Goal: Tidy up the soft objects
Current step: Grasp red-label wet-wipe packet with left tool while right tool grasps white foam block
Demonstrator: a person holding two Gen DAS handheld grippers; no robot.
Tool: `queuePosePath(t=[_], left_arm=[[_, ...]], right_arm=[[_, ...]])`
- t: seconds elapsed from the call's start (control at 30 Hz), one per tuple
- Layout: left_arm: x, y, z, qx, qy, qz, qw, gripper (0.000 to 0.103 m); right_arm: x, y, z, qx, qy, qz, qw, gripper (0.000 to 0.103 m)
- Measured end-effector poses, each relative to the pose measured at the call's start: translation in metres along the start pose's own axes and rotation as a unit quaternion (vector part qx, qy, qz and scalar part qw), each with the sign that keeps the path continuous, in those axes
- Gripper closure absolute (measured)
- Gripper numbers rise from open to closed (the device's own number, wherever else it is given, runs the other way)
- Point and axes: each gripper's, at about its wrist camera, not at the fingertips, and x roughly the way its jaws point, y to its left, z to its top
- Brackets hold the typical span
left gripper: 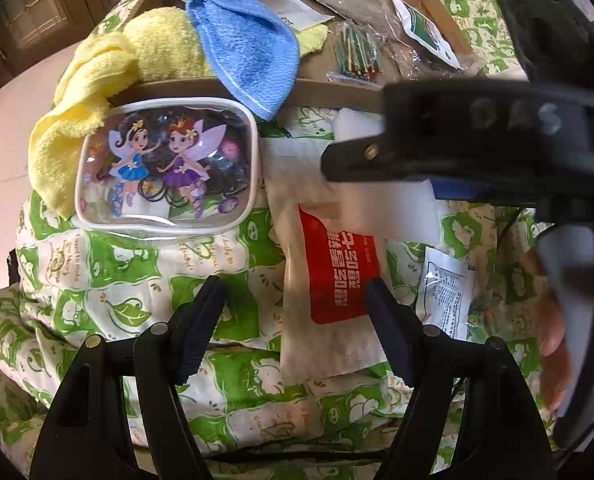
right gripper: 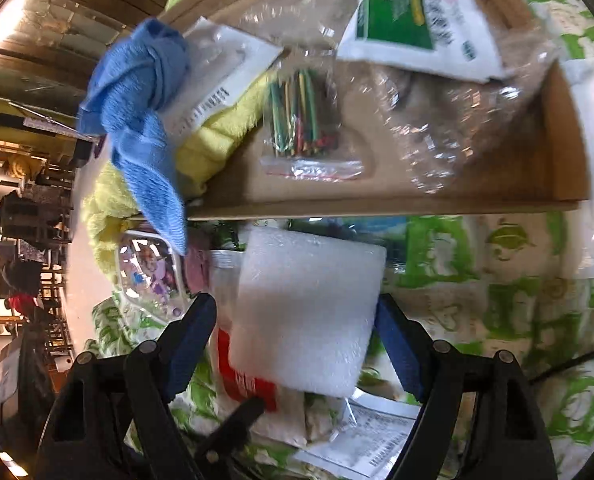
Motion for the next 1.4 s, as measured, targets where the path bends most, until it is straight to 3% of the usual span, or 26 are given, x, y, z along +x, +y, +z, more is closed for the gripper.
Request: queuePosePath(t=[0.17,0.2,0.3,0.4,0.67,0.9,1.0,1.07,1.27,1.4], left_arm=[[0.005,-0.010,0.004,0.009,0.003,0.001,1.0000,0.030],[0.007,-0.011,0.008,0.011,0.005,0.000,0.9999,0.030],[0.012,-0.016,0.013,0.020,0.009,0.004,0.9997,0.030],[0.020,-0.024,0.020,0.023,0.013,0.009,0.9996,0.030],[0.033,-0.046,0.039,0.041,0.015,0.071,0.9965,0.025],[0.042,-0.059,0.044,0.065,0.004,0.102,0.9926,0.025],[0.037,-0.055,0.037,0.064,-0.002,0.085,0.9943,0.042],[0.031,-0.051,0.033,0.059,-0.008,0.067,0.9960,0.046],[0.005,-0.026,0.027,0.018,-0.024,-0.029,0.9991,0.047],[-0.007,-0.017,0.025,0.007,-0.034,-0.053,0.9980,0.047]], right_arm=[[-0.004,-0.011,-0.006,-0.017,-0.015,-0.004,1.000,0.026],[-0.007,-0.015,-0.009,-0.021,-0.019,-0.009,1.000,0.032],[-0.019,-0.022,-0.011,-0.034,-0.039,-0.025,0.998,0.033],[-0.031,-0.037,-0.014,-0.026,-0.049,-0.014,0.998,0.033],[-0.044,-0.062,-0.025,0.000,-0.068,0.012,0.998,0.033],[-0.047,-0.084,-0.027,0.008,-0.074,-0.006,0.997,0.033],[-0.046,-0.090,-0.027,0.014,-0.076,-0.003,0.997,0.033],[-0.046,-0.093,-0.027,0.015,-0.078,-0.001,0.997,0.033],[-0.050,-0.090,-0.029,0.010,-0.087,0.006,0.996,0.033],[-0.066,-0.088,-0.031,0.009,-0.117,0.015,0.993,0.033]])
